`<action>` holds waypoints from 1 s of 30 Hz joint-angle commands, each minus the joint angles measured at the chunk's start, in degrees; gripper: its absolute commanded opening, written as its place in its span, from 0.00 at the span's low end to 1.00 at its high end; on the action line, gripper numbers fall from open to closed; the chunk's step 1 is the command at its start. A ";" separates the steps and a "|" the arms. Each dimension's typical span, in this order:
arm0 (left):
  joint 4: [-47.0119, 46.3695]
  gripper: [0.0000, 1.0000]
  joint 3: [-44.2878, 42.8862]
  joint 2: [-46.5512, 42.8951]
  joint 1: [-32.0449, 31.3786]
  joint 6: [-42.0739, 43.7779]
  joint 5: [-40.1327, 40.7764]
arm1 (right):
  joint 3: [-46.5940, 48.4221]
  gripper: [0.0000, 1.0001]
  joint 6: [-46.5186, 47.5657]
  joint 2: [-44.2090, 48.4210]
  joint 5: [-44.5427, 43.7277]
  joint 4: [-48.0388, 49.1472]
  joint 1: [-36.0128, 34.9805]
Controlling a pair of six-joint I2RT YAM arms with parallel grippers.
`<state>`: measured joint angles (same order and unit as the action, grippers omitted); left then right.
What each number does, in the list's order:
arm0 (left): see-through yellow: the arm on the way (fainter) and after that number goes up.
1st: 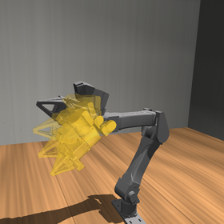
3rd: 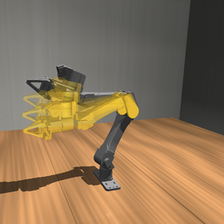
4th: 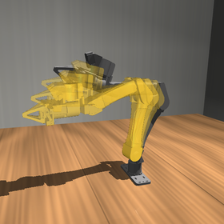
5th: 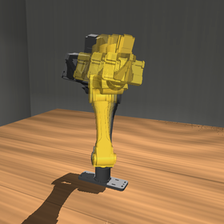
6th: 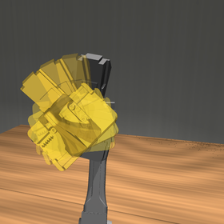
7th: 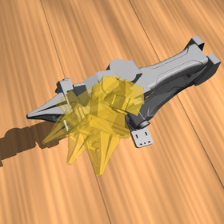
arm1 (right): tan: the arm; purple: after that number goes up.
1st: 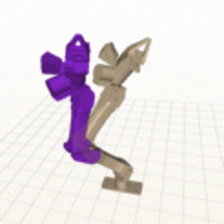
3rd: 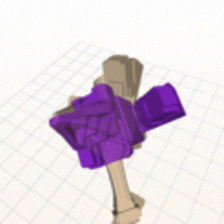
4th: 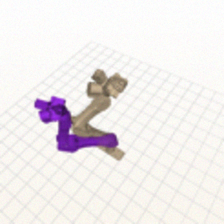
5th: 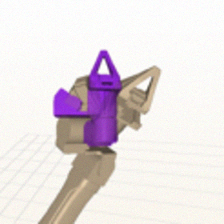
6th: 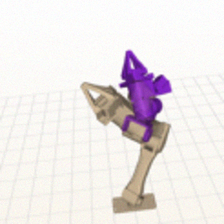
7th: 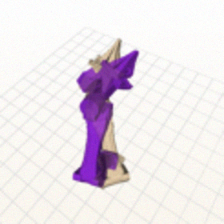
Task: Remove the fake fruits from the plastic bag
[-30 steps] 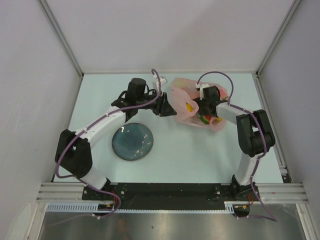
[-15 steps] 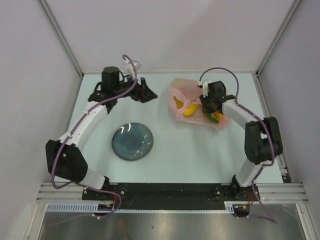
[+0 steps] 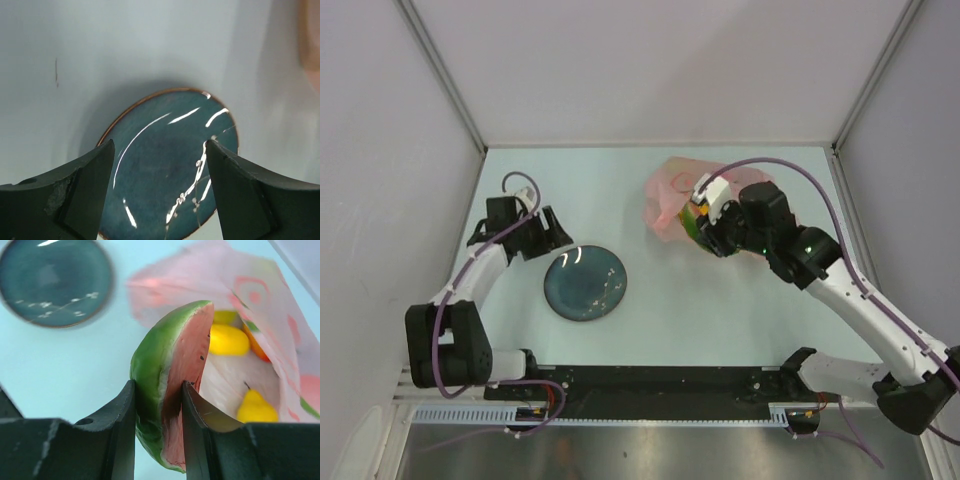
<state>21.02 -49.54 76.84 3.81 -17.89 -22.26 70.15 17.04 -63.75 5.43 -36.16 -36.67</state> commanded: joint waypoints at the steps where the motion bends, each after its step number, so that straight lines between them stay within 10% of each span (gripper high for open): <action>1: 1.04 0.80 6.18 -6.52 0.49 -7.15 8.28 | 1.39 0.05 4.75 0.55 -2.00 -0.58 -8.24; 23: -8.53 0.79 16.06 -6.18 -6.01 -19.19 -1.90 | 3.77 0.05 -3.42 -16.23 -2.01 12.34 -16.25; 30: 8.76 0.81 3.57 -12.14 -1.55 -11.91 10.11 | 3.50 0.05 -3.94 -16.76 -0.69 13.31 -15.80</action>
<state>21.78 -39.66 69.76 -1.56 -33.43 -19.75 71.29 14.59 -80.38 3.81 -25.43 -52.40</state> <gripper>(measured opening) 0.793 0.365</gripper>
